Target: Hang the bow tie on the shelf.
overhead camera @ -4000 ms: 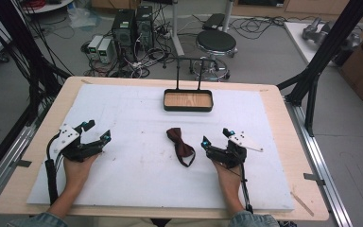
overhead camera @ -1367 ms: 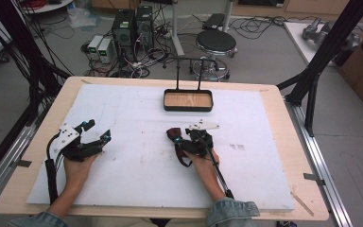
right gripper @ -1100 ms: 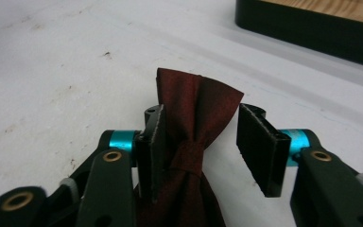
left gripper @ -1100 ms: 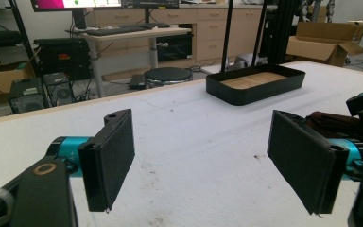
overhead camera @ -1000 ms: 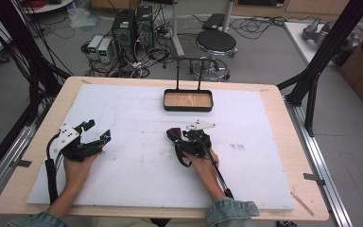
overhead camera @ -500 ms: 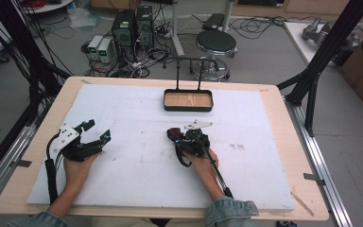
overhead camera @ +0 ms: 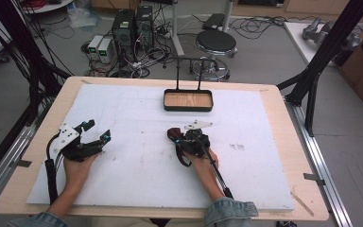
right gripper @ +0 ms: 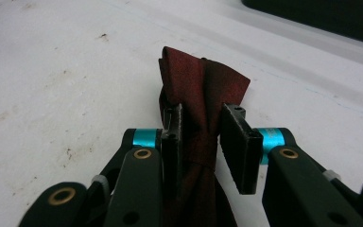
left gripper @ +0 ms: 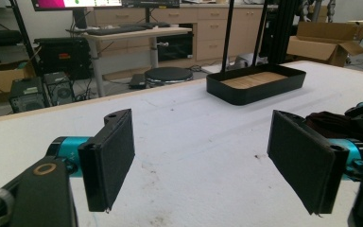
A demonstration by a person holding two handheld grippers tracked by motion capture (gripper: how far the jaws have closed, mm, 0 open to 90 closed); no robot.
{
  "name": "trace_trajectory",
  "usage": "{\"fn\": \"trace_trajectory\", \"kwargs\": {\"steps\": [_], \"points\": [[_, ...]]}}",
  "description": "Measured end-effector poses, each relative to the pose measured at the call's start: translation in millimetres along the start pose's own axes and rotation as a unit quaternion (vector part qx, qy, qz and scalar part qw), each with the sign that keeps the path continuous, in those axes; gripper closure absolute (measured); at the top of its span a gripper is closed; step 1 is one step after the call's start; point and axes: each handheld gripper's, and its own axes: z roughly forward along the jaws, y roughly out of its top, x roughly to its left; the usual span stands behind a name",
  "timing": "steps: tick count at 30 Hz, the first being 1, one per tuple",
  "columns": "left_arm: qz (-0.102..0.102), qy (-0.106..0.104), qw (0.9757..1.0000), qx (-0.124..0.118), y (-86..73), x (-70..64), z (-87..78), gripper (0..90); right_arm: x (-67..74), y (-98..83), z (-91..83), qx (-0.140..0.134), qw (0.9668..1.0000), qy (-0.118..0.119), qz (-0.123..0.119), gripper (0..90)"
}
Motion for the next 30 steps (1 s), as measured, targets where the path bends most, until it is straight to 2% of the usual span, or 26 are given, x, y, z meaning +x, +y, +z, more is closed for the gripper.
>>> {"fn": "trace_trajectory", "kwargs": {"steps": [9, 14, 26, 30], "points": [[0.0, 0.0, 1.0, -0.001, -0.1, 0.0, 0.1, 24.0, -1.0, -0.3, -1.1, -0.006, 1.0, -0.004, 0.007, 73.5], [0.0, 0.0, 1.0, 0.0, 0.0, 0.0, 0.1, 24.0, -0.9, -1.7, -3.7, -0.018, 0.9997, -0.012, 0.009, 75.4], [0.0, 0.0, 1.0, 0.0, 0.0, 0.0, 0.1, 24.0, -1.1, -2.1, -6.7, -0.031, 0.9993, -0.008, 0.021, 75.5], [0.001, -0.001, 1.0, 0.001, 0.0, 0.0, 0.0, 24.0, -1.0, 0.1, -10.4, -0.052, 0.9984, -0.007, 0.022, 75.5]]}}
